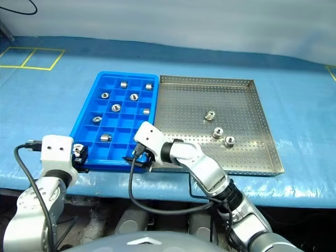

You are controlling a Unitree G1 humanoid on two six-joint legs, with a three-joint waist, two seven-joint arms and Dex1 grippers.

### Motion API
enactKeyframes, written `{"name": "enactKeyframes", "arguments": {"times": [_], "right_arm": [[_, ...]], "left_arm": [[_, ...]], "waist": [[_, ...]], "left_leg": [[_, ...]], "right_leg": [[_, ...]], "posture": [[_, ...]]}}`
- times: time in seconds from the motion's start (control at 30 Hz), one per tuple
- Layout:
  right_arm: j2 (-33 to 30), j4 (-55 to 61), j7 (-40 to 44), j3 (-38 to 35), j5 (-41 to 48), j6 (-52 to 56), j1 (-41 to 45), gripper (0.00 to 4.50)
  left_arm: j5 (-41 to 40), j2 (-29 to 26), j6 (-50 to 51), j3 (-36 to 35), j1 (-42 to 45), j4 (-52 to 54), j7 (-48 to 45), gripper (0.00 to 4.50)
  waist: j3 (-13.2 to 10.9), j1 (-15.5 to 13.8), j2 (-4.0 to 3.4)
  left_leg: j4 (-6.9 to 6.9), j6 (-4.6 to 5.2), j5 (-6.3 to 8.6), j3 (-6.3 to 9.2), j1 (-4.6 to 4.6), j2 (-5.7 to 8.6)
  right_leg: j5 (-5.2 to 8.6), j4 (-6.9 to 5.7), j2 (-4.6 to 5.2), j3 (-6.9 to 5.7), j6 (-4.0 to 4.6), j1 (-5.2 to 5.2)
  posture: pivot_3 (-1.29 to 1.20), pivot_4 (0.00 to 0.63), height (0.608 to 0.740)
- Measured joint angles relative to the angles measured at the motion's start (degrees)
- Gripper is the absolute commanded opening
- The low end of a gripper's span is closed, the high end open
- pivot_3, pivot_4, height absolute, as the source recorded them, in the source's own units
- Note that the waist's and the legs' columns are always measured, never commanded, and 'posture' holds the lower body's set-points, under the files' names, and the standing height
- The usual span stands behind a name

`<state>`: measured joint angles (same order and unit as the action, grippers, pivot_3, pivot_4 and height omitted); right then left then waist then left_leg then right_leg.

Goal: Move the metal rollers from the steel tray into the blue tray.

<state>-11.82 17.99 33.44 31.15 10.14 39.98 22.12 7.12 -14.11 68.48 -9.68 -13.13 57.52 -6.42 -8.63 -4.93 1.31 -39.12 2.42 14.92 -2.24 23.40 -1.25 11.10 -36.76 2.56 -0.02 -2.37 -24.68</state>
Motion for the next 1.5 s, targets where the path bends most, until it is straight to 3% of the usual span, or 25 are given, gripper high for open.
{"name": "enactKeyframes", "arguments": {"times": [0.1, 0.13, 0.37, 0.63, 1.03, 1.5], "right_arm": [[0.0, 0.0, -0.2, -0.1, -0.2, 0.0, -0.4, 4.5], [0.0, 0.0, -0.3, -0.1, -0.3, 0.0, -0.7, 4.5], [0.0, 0.6, -1.7, -0.8, -0.4, 0.4, -1.9, 4.5], [-0.5, 4.0, -6.9, -8.0, -0.6, 2.6, -4.2, 4.5], [-4.4, 5.1, -19.6, -25.6, -5.0, 7.1, -8.7, 4.5], [-1.8, 5.3, -22.8, -32.1, -4.0, 8.3, -16.9, 4.5]], "left_arm": [[0.3, 0.7, -0.3, -0.7, 0.3, -0.5, 1.2, 1.67], [0.2, 0.7, -0.3, -0.9, 0.6, -0.8, 1.3, 2.39], [-1.3, 0.7, -0.6, -0.3, 3.9, -3.7, 1.0, 4.46], [-4.8, 1.3, -11.3, 2.8, 9.6, -8.2, -1.5, 4.46], [-12.8, 0.4, -37.7, 18.7, 10.5, -21.3, -15.6, 4.46], [-17.1, -2.4, -43.2, 27.7, 10.2, -27.4, -25.3, 4.46]], "waist": [[0.0, -0.1, 0.0], [0.0, -0.1, -0.01], [0.0, 0.0, -0.01], [0.0, 0.6, -0.02], [-0.1, 3.7, -0.15], [-0.1, 6.0, -0.34]], "left_leg": [[0.0, -0.05, 0.0, 0.13, 0.05, 0.0], [0.01, -0.06, -0.01, 0.19, 0.07, 0.0], [-0.01, -0.12, -0.05, 0.29, 0.11, -0.01], [-0.01, -0.13, -0.05, 0.32, 0.19, 0.01], [0.06, -0.06, -0.01, 0.21, 0.29, 0.01], [0.0, -0.04, -0.01, 0.15, 0.2, -0.02]], "right_leg": [[0.03, 0.0, 0.0, -0.11, 0.06, 0.0], [0.05, 0.0, 0.0, -0.16, 0.08, 0.0], [0.06, 0.01, 0.0, -0.29, 0.09, 0.01], [0.05, 0.07, 0.04, -0.3, 0.12, 0.0], [-0.07, 0.15, 0.01, -0.27, 0.42, -0.09], [0.09, 0.07, -0.04, -0.15, 0.11, -0.06]], "posture": [[0.27, 0.15, 0.74], [0.25, 0.15, 0.74], [0.2, 0.15, 0.74], [0.11, 0.15, 0.74], [-0.01, 0.15, 0.74], [-0.04, 0.15, 0.74]]}}
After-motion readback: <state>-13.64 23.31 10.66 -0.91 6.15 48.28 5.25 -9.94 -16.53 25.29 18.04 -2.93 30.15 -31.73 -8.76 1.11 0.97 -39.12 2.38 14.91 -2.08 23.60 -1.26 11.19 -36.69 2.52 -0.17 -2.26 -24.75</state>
